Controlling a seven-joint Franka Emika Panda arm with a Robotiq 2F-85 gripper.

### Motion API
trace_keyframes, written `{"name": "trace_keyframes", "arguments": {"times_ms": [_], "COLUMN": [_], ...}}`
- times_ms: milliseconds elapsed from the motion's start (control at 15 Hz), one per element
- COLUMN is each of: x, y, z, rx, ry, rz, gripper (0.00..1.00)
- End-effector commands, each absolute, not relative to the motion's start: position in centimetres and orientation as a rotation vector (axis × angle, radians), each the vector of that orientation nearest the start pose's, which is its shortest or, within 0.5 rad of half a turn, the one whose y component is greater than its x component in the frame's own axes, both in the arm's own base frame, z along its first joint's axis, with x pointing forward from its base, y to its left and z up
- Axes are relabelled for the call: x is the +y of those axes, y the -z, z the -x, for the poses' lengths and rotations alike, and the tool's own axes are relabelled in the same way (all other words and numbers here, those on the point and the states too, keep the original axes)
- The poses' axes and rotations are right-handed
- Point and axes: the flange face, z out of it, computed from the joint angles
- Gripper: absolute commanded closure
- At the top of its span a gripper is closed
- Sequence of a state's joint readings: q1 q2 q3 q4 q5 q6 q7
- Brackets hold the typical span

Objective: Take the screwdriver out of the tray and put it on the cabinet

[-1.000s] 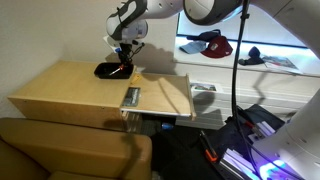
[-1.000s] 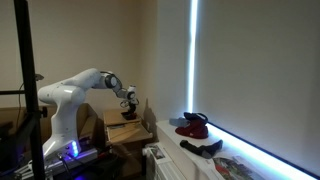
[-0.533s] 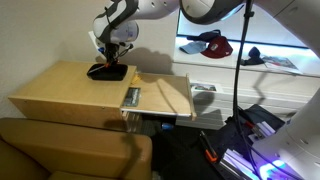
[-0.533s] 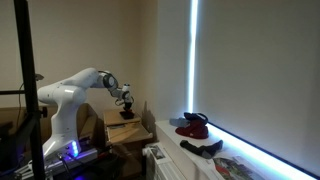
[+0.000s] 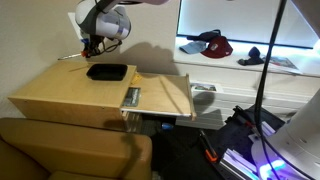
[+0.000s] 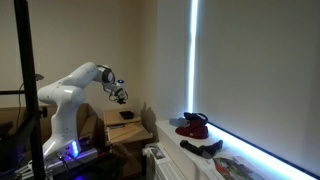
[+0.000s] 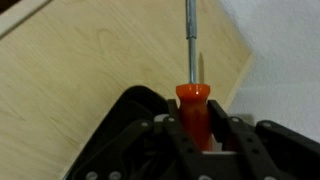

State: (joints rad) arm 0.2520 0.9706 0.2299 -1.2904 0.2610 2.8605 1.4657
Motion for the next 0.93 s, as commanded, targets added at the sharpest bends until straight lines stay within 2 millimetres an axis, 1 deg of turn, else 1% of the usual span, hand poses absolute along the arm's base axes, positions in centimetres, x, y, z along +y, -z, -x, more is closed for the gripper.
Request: {"name": "trace_keyframes", "arguments": {"times_ms": [0, 67, 133, 267, 400, 533, 667, 867], "x": [31.9, 32.7, 33.1, 33.1, 32.9, 32.3, 31.9, 31.1], "y": [-21.7, -20.8, -19.9, -17.6, -15.4, -13.5, -11.0, -8.2], "z": [-71.2, -70.8, -70.4, -69.8, -69.2, -68.9, -68.5, -68.3], "rx": [1.465, 1.435, 1.420, 1.429, 1.466, 1.514, 1.573, 1.649], "ry": [-0.103, -0.170, -0.246, -0.369, -0.460, -0.502, -0.541, -0.592], "rz": [2.002, 2.021, 2.039, 2.089, 2.141, 2.191, 2.244, 2.288], "gripper": [0.92, 0.92, 0.92, 0.92, 0.92, 0.92, 0.92, 0.92]}}
